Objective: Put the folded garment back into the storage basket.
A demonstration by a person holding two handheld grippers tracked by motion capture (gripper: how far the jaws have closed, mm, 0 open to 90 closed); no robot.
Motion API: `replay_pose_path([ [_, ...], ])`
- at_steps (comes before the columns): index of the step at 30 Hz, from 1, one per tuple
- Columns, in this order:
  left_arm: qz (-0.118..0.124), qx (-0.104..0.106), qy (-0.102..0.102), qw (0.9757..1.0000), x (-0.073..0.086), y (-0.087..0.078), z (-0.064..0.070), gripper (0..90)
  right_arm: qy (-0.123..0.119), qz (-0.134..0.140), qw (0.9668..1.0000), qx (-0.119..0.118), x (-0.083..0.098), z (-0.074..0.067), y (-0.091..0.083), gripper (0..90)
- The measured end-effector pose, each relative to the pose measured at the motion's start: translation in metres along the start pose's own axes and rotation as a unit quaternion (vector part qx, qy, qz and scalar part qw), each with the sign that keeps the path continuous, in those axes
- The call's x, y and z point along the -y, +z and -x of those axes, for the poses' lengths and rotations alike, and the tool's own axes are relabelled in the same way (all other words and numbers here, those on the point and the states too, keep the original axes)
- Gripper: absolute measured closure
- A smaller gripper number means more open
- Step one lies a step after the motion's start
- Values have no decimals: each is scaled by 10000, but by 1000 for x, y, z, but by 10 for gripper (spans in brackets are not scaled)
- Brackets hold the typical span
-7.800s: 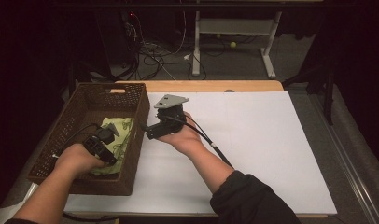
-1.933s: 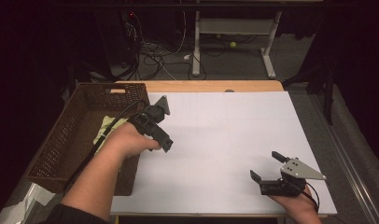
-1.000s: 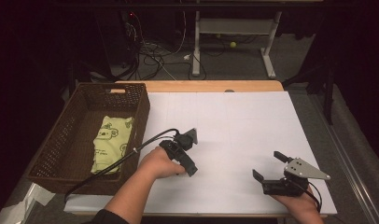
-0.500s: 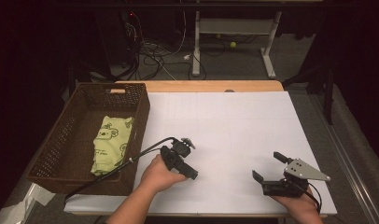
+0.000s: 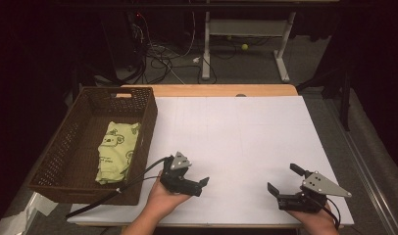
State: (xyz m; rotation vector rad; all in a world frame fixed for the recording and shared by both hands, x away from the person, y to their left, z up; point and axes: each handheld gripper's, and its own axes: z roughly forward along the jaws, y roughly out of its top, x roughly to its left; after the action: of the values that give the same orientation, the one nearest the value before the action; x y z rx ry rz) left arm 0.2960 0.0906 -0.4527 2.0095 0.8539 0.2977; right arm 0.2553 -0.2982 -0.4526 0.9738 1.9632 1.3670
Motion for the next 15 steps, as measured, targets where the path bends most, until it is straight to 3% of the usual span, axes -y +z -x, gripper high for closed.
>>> replay_pose_path([
  [4,417,118,-61,9990,16,-21,5,0,28,138,9998,114,3,1,-12,4],
  [8,592,134,-102,9981,18,-28,8,0,103,178,9995,229,4,3,-20,4],
  [9,735,100,-109,9972,19,-30,10,0,118,191,9994,281,4,3,-22,4],
  [15,699,97,-204,9973,23,-27,5,0,148,147,9994,281,5,1,-21,4],
])
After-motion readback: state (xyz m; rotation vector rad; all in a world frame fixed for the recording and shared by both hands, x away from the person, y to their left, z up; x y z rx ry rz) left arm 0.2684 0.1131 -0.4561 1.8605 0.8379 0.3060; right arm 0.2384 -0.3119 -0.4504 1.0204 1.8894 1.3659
